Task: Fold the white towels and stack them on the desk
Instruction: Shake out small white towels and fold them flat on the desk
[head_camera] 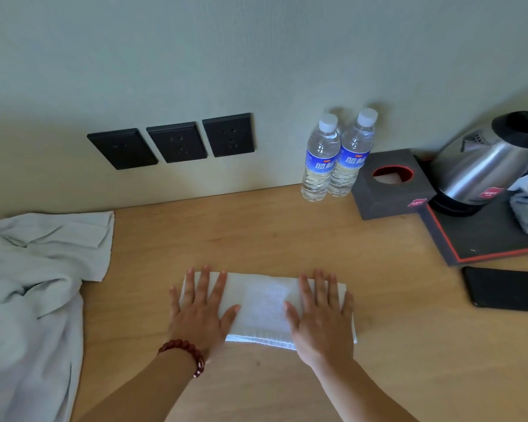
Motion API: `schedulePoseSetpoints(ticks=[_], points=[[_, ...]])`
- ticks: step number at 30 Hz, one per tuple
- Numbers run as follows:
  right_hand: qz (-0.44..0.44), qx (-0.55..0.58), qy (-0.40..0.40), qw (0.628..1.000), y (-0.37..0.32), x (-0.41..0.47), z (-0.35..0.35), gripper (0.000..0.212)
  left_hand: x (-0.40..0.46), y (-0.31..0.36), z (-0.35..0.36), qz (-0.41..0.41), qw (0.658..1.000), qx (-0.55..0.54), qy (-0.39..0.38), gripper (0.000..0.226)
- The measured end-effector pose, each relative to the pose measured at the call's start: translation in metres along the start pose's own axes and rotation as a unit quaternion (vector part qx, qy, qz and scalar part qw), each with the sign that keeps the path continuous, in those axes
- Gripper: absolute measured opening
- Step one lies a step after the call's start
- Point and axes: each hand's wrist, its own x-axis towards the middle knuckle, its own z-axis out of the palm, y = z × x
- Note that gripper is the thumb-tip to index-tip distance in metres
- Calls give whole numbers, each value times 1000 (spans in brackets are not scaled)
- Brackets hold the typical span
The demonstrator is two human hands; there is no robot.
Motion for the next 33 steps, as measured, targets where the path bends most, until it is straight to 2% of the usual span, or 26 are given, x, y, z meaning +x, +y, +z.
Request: schedulePoseSetpoints(ticks=[10,20,23,27,29,33], points=[[-17,-5,2,1000,34,-1,2,75,-1,1,1,-24,999,-31,-2,87],[-128,-61,-49,989,56,16,-7,75,-44,14,12,-77,997,5,-5,88],[-118,-57,-44,990,42,19,-16,75,-45,19,3,-46,997,32,47,88],[-156,-9,-14,988,-6,12,-20,73,-34,34,-20,12,994,30,104,78],[-162,-3,-21,987,-19,11,-13,72,-28,36,-20,13,994,31,106,77],[-136,-1,-36,990,-17,7,4,71,-25,25,3,5,998,30,63,68]])
